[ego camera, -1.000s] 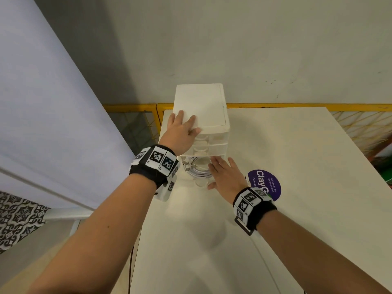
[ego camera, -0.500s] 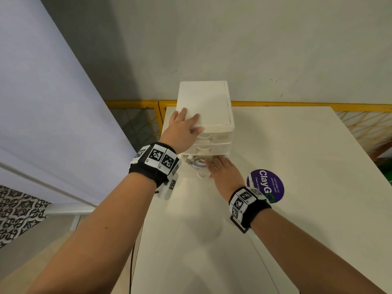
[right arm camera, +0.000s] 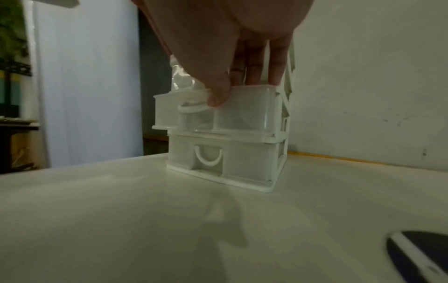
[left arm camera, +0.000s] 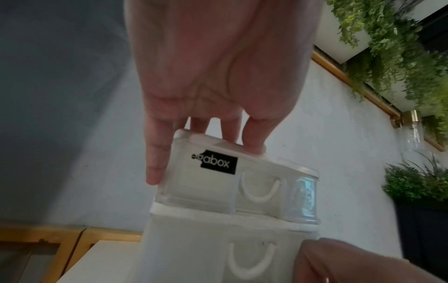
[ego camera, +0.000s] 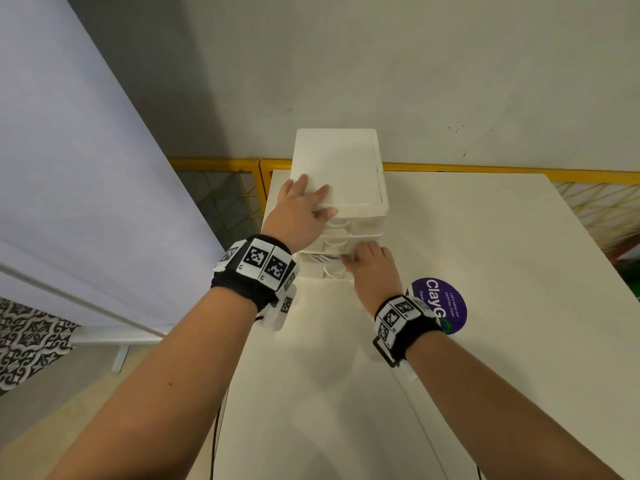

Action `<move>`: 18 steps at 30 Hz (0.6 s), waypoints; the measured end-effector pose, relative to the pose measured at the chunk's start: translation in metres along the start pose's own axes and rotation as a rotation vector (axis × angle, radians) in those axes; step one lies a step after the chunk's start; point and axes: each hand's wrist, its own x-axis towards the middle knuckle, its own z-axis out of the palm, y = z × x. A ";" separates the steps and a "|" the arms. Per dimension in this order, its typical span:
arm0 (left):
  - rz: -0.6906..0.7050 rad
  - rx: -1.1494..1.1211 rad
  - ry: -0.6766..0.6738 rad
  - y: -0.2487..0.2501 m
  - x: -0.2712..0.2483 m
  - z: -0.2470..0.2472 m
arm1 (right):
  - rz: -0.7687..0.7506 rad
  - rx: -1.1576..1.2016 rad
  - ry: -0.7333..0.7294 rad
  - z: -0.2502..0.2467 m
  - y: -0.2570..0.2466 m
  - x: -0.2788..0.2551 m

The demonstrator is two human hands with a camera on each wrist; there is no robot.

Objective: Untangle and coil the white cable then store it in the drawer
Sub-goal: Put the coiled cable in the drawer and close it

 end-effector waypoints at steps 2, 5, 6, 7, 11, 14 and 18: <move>-0.010 -0.009 -0.001 0.001 -0.001 -0.001 | 0.129 0.082 0.032 -0.001 0.001 0.004; -0.008 -0.019 0.005 0.002 -0.001 -0.003 | 0.297 0.314 0.089 -0.001 0.006 0.001; -0.010 -0.026 0.005 0.002 -0.001 -0.003 | 0.297 0.331 0.106 -0.002 0.006 -0.001; -0.015 -0.036 0.007 0.002 -0.001 -0.003 | 0.279 0.329 0.125 -0.002 0.006 -0.002; -0.024 -0.038 0.015 0.001 -0.001 -0.001 | 0.517 0.456 0.135 -0.002 0.010 -0.002; -0.021 -0.029 0.008 0.000 0.001 0.000 | 0.836 0.730 0.008 0.001 0.017 0.001; -0.023 -0.040 0.010 0.000 0.000 -0.001 | 0.800 0.895 -0.141 0.008 0.021 0.013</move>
